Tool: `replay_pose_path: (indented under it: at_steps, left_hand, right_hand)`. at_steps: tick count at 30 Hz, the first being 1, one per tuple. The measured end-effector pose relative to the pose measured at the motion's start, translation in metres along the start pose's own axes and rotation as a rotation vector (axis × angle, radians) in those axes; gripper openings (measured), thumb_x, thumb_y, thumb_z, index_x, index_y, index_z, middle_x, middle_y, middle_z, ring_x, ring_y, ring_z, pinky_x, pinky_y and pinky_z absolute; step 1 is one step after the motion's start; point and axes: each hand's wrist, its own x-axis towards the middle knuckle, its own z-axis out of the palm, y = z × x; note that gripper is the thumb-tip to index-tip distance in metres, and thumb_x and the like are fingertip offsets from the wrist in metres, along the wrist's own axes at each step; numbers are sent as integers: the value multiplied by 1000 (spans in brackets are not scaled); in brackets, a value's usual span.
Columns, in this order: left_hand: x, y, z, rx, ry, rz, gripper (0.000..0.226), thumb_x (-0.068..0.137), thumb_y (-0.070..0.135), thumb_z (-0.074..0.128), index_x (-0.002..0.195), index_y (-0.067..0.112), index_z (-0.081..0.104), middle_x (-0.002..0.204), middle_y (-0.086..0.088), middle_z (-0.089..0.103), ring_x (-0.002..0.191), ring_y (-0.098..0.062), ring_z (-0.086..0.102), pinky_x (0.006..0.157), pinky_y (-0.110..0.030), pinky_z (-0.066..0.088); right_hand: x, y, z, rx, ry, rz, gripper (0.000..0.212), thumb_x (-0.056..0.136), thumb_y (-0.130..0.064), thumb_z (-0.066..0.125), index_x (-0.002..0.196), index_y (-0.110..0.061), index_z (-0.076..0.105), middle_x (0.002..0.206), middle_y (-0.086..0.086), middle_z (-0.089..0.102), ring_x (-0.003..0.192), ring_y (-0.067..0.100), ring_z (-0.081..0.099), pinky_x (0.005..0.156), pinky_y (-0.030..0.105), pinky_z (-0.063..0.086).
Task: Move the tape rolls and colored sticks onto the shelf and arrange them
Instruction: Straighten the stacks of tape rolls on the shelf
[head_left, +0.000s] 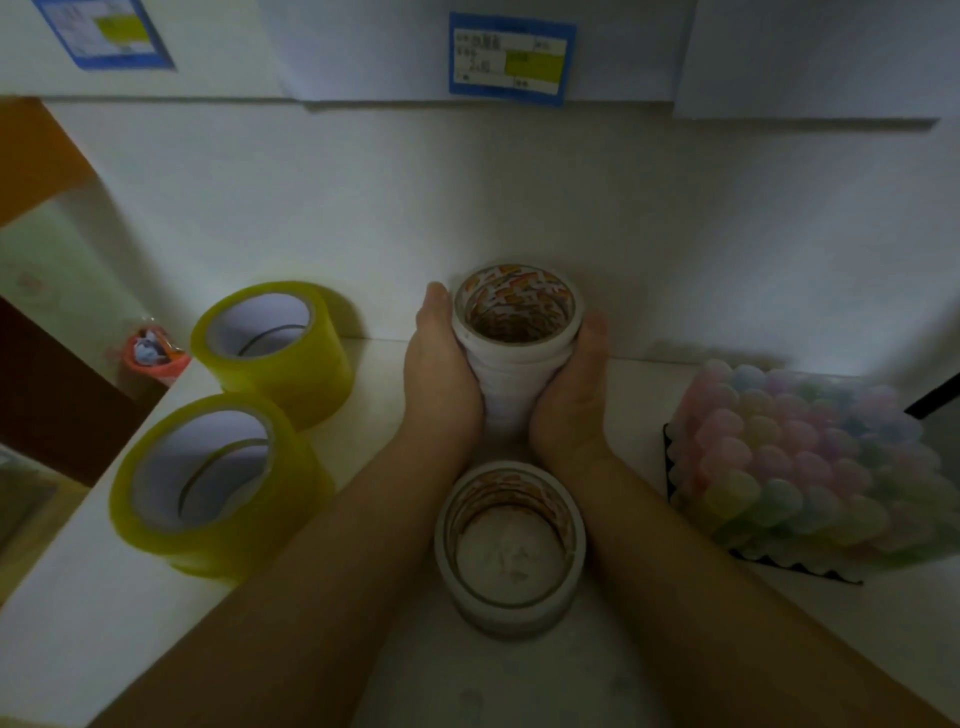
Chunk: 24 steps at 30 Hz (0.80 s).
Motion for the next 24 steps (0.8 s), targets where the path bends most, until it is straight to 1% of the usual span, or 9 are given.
replay_pose_path:
  at_steps: [4, 6, 8, 11, 14, 17, 20, 22, 24]
  left_hand:
    - [5, -3, -3, -17, -53, -16, 86, 64, 71, 59, 121, 8, 68, 119, -12, 70, 116, -27, 63, 110, -46, 41]
    - [6, -2, -6, -61, -91, -47, 83, 76, 73, 58, 125, 7, 65, 124, -14, 68, 120, -28, 61, 113, -46, 38]
    - [3, -2, -7, -61, -86, -64, 77, 86, 72, 46, 121, 7, 67, 121, -13, 69, 119, -27, 62, 112, -44, 39]
    - [4, -8, -10, -27, -63, -59, 73, 90, 69, 40, 119, 8, 68, 118, -9, 71, 116, -22, 64, 111, -40, 41]
    - [6, -12, -11, -24, -89, -88, 62, 102, 52, 28, 116, 5, 68, 114, -11, 72, 110, -22, 67, 102, -34, 49]
    - [7, -11, -9, -43, -61, -54, 55, 104, 44, 28, 108, 9, 70, 104, -5, 75, 103, -15, 69, 94, -26, 52]
    - [6, -9, -9, -77, -62, -65, 56, 104, 45, 26, 107, 10, 69, 109, -8, 73, 108, -21, 67, 96, -29, 51]
    - [4, -9, -8, -33, -59, -33, 52, 105, 43, 27, 97, 13, 69, 90, 2, 76, 93, -10, 70, 85, -19, 53]
    - [2, -9, -6, 25, -31, 14, 46, 106, 39, 31, 83, 18, 65, 63, 15, 71, 64, 7, 65, 62, -6, 50]
  right_hand:
    - [-1, -1, -1, -11, -12, 14, 62, 80, -65, 36, 99, -15, 68, 112, 18, 68, 112, 33, 61, 103, 50, 46]
    - [-1, -1, -3, 27, -13, 59, 61, 78, -65, 40, 100, -15, 69, 110, 13, 71, 108, 24, 64, 98, 38, 51]
    - [-2, -4, -5, 85, -35, 115, 62, 80, -61, 42, 105, -12, 70, 109, 8, 72, 104, 16, 66, 89, 27, 52]
    - [-3, -7, -4, 112, -62, 164, 81, 74, -66, 45, 119, -3, 68, 119, 15, 70, 117, 26, 63, 103, 36, 49]
    - [-4, -13, -2, 122, -46, 206, 76, 74, -64, 48, 115, -5, 70, 118, 17, 70, 118, 29, 63, 102, 38, 49]
    - [-2, -13, -7, 110, -58, 234, 54, 102, -51, 33, 101, -13, 72, 96, 1, 77, 95, 9, 71, 82, 19, 54]
    - [0, -13, -8, 99, -41, 264, 47, 107, -33, 29, 87, -17, 68, 69, -11, 74, 66, -3, 68, 62, 10, 52]
    - [2, -13, -7, 93, -21, 274, 42, 107, -29, 33, 85, -18, 67, 65, -14, 72, 62, -4, 66, 58, 9, 50]
    - [3, -8, -9, 64, 3, 257, 39, 107, -27, 34, 86, -21, 68, 66, -17, 72, 67, -5, 65, 60, 10, 50]
